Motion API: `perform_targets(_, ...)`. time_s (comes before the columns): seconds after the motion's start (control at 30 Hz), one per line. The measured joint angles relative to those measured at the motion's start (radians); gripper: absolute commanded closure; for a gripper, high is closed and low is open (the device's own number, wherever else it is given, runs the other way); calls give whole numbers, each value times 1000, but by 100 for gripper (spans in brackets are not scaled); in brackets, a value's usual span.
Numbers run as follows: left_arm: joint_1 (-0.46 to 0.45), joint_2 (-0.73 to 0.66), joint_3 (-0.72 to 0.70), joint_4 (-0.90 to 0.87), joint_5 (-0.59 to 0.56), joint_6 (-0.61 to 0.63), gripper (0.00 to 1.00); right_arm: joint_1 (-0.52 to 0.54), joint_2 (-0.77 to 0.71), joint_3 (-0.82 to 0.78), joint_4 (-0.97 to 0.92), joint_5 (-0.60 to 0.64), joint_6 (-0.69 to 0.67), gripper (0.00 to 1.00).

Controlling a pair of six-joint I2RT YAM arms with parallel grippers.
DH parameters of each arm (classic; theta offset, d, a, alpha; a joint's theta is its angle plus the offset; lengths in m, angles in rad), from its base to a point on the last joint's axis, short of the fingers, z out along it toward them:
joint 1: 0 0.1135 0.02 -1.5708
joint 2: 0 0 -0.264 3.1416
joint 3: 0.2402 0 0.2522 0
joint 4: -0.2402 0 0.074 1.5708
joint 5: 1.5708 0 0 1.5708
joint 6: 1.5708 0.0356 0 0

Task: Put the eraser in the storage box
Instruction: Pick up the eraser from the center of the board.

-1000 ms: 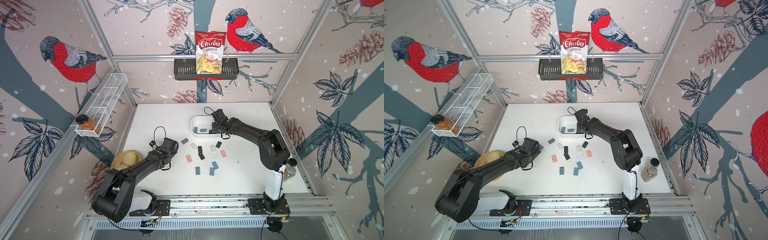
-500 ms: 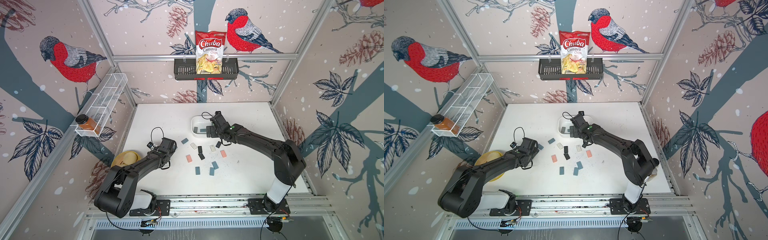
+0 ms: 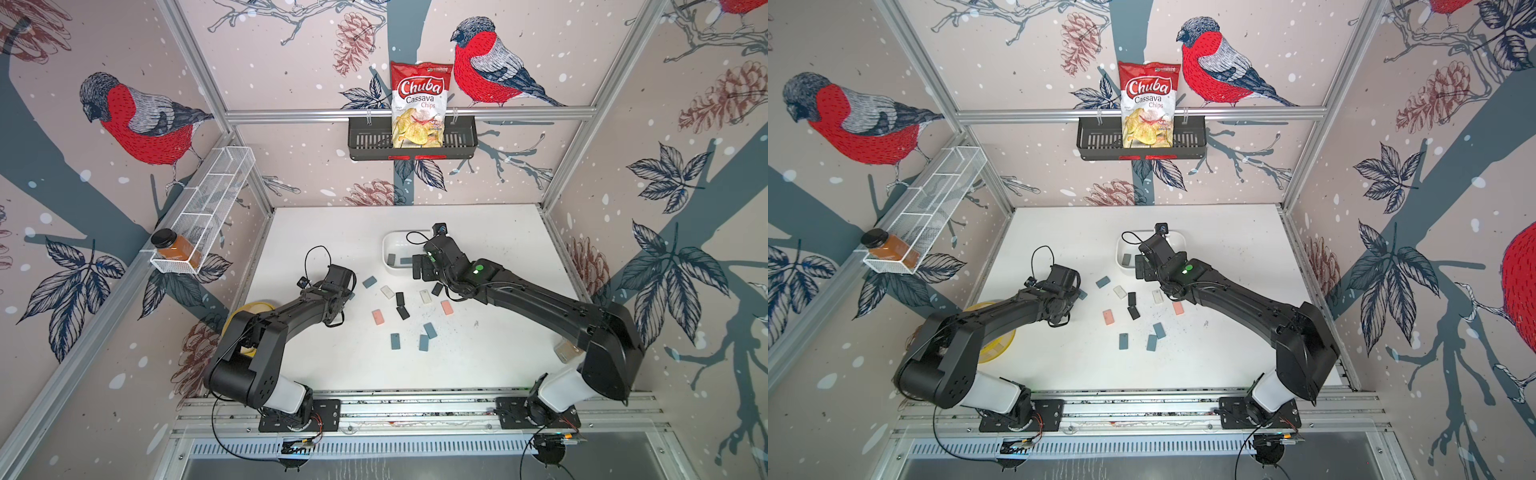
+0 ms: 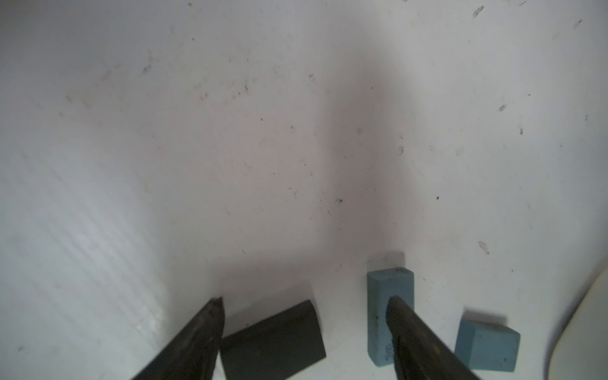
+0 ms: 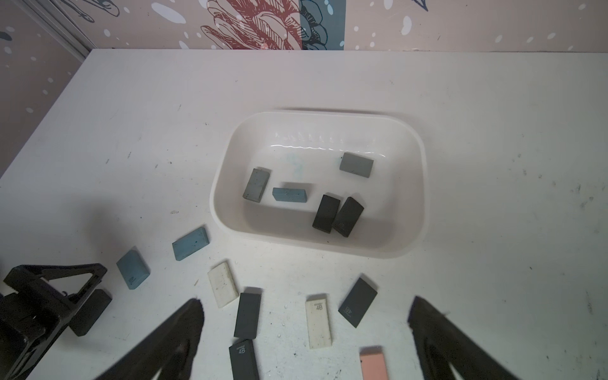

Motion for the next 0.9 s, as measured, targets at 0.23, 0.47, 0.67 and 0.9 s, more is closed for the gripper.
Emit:
perform_targets(0.23,0,10,60,-145,74,-32,13,2,-47,-36,2,12,5,1)
perform_targets(0.47,0,-32,71,-253,68,-67,17,9,-54,-54,4,14,22,1)
perform_targets(0.67,0,-47,70,-262,35,-27,24,22,-71,-77,4,15,29,1)
perform_targets(0.9,0,-64,21,-178,56,183,23,39,-105,-104,7,18,52,1)
